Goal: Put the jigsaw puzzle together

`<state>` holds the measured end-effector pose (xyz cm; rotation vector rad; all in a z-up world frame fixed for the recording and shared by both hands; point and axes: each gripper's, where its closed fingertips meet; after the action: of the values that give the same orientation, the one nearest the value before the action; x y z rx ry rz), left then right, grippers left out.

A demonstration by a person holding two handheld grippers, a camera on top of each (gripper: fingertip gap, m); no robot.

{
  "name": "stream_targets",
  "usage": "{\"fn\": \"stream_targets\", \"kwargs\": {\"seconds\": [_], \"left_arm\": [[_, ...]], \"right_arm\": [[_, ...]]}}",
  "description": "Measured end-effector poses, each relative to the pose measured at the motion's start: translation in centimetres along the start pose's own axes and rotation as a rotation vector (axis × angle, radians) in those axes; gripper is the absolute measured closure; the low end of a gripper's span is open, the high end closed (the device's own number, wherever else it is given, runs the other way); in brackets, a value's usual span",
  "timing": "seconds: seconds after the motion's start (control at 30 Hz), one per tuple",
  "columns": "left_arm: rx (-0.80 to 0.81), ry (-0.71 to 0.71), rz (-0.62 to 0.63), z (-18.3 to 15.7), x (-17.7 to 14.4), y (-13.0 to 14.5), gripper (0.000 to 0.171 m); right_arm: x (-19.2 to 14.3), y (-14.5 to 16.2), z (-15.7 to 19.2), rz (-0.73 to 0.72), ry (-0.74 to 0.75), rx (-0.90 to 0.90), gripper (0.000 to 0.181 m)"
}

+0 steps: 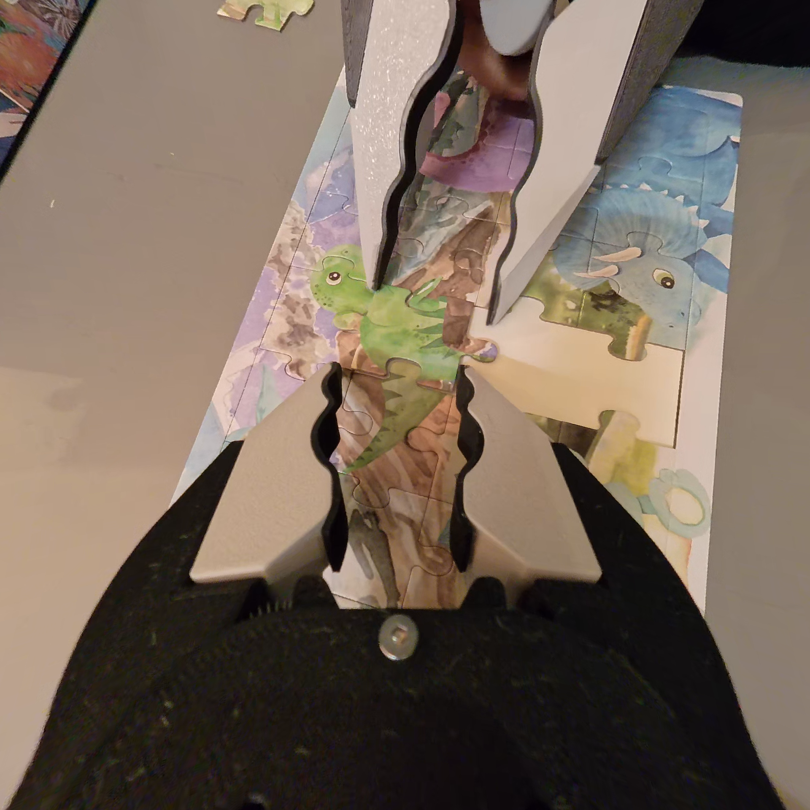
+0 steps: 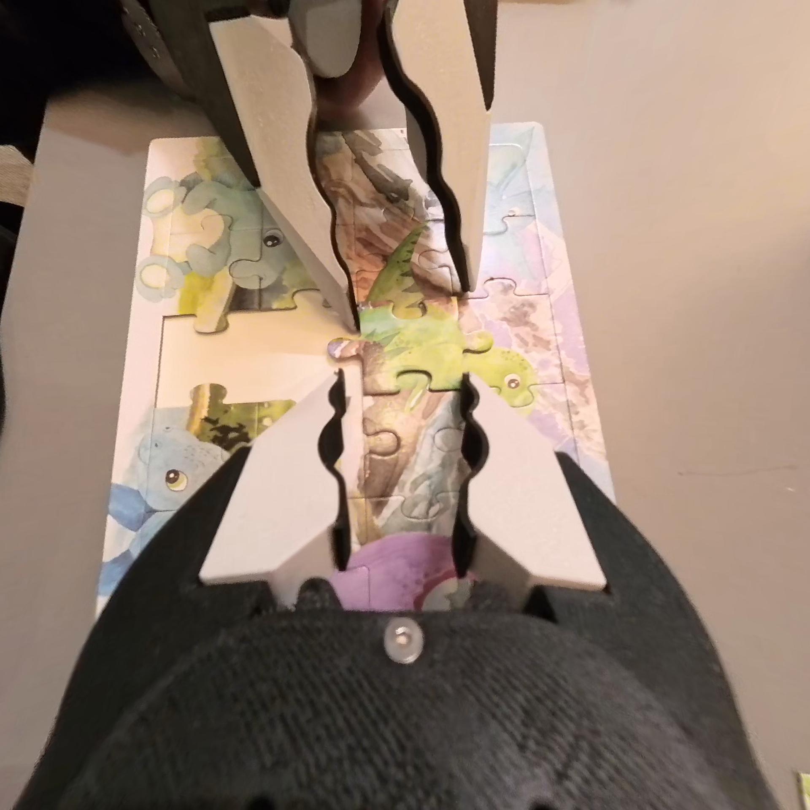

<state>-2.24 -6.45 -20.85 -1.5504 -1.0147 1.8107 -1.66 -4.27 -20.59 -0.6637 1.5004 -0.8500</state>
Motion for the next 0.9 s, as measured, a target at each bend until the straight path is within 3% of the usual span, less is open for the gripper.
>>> {"fn": "stream_targets", "kwargs": {"seconds": [0.37, 0.6, 0.9], "left_arm": [[0.015, -0.025, -0.006, 0.5, -0.2, 0.0, 0.125], [0.029, 0.034, 0.007, -0.6, -0.1, 0.2, 0.148], [0.052, 0.055, 0.006, -1.1, -0.2, 0.1, 0.157]], "right_arm": [[-0.6, 0.1, 0.1, -0.013, -0.040, 0.043, 0.139], [-0.5, 0.2, -0.4, -0.012, -0.011, 0.041, 0.135], [-0.7, 0.1, -0.8, -0.019, 0.010, 0.038, 0.134]]}}
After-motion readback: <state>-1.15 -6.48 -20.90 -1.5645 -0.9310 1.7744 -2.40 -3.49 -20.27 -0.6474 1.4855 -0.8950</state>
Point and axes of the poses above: each gripper's, where its closed fingertips meet, x out along the fingers, y out of its underside, z = x × y across the jaws, and after that the axes turned 9 degrees about -z, right-handed
